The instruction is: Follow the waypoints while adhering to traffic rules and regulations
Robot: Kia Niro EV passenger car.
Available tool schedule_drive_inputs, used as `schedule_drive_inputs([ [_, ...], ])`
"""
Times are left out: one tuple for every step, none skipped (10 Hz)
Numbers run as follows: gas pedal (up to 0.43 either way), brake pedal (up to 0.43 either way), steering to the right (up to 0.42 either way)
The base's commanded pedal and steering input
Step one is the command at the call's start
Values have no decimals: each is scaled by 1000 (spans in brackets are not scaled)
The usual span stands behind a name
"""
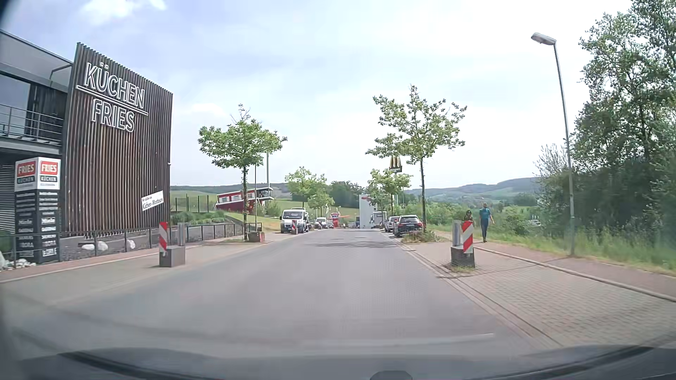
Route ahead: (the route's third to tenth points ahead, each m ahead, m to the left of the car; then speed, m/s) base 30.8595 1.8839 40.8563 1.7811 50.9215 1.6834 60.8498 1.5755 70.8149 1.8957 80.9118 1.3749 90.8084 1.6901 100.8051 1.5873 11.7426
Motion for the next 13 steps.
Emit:
schedule_drive_inputs([
  [79, 0, -4],
  [79, 0, -3],
  [79, 0, -3],
  [79, 0, -3],
  [79, 0, -3],
  [79, 0, -2],
  [79, 0, -2],
  [79, 0, -2],
  [79, 0, -1],
  [79, 0, -1],
  [79, 0, -1],
  [79, 0, -1],
  [79, 0, 0],
])
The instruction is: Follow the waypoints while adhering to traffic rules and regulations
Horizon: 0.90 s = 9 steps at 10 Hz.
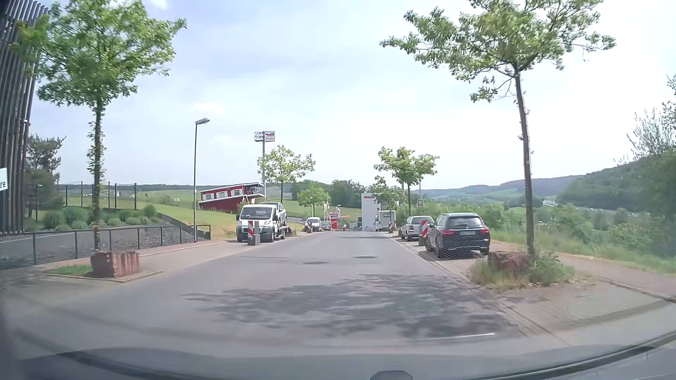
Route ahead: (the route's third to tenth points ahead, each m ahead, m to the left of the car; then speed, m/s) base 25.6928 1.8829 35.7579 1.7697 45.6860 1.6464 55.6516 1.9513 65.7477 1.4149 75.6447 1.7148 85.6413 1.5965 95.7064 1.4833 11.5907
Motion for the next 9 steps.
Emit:
schedule_drive_inputs([
  [79, 0, 2],
  [79, 0, 2],
  [79, 0, 2],
  [79, 0, 2],
  [79, 0, 2],
  [79, 0, 2],
  [79, 0, 2],
  [79, 0, 2],
  [79, 0, 2],
])
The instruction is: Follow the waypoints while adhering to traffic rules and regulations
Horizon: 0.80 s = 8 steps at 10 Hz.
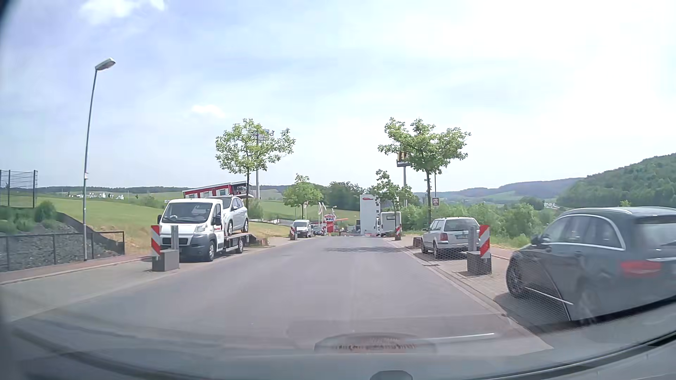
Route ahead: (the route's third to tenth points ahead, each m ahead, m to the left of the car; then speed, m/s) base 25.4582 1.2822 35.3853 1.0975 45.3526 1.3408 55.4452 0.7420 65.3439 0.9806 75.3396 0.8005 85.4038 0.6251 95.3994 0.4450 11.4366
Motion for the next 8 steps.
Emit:
schedule_drive_inputs([
  [79, 0, 2],
  [79, 0, 2],
  [79, 0, 2],
  [79, 0, 1],
  [79, 0, 1],
  [79, 0, 1],
  [79, 0, 1],
  [79, 0, 0],
])
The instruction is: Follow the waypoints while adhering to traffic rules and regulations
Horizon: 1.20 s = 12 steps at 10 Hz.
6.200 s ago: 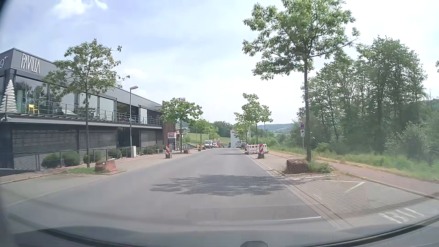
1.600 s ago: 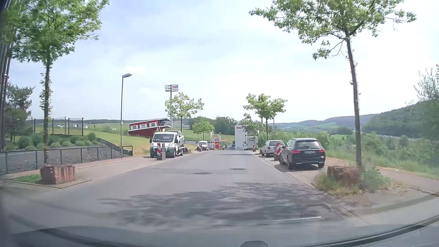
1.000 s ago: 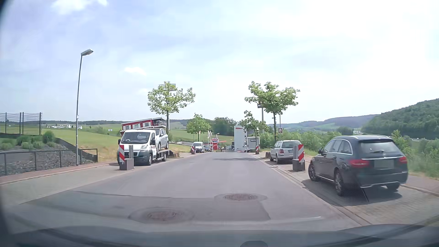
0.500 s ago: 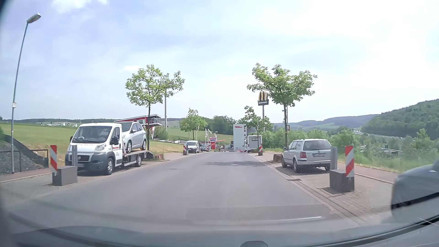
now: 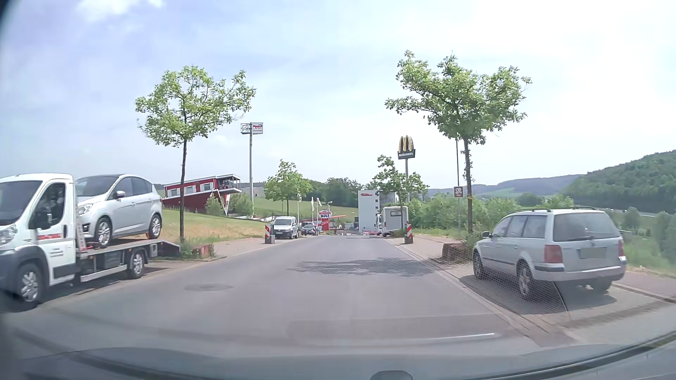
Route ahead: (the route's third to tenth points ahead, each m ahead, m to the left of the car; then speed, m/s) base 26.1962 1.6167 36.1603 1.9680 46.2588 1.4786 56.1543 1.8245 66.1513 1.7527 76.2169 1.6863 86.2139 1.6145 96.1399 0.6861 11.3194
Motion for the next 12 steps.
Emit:
schedule_drive_inputs([
  [67, 0, 0],
  [67, 0, -2],
  [67, 0, -3],
  [59, 0, -3],
  [59, 0, -3],
  [59, 0, -2],
  [59, 0, -1],
  [47, 0, -1],
  [47, 0, -1],
  [47, 0, -1],
  [39, 0, -1],
  [20, 0, -1],
])
